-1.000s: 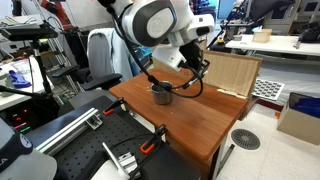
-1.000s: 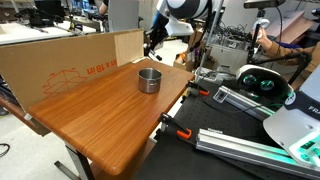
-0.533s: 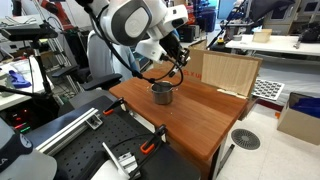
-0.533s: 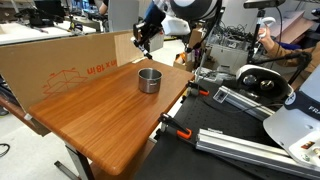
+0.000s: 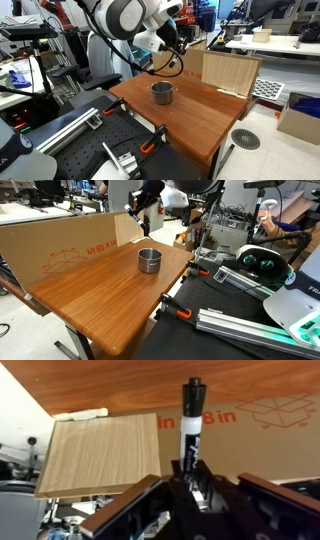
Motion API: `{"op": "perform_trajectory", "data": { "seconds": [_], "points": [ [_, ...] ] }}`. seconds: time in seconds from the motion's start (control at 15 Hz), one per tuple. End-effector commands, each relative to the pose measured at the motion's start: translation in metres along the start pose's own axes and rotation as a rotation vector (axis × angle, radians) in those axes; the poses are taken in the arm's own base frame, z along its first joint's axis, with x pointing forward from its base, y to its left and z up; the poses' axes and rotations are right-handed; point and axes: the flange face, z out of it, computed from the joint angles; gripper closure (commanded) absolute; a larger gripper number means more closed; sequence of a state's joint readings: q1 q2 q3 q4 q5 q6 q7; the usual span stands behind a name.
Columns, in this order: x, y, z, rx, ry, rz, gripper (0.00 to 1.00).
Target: Pick the marker and put it in the pot
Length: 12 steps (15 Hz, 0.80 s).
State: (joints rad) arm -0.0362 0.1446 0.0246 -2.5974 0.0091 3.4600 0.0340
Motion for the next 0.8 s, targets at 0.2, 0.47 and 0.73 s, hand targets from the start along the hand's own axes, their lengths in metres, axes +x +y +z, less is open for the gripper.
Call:
{"op": "perform_trajectory", "data": {
  "seconds": [0.2, 0.47, 0.73],
  "points": [
    [-0.01, -0.013, 0.0, 0.016, -0.023, -0.04, 0.95],
    [-0.028, -0.013, 0.005, 0.016, -0.066, -0.035, 0.95],
    [-0.046, -0.014, 0.013, 0.016, -0.109, -0.026, 0.95]
  ]
}}
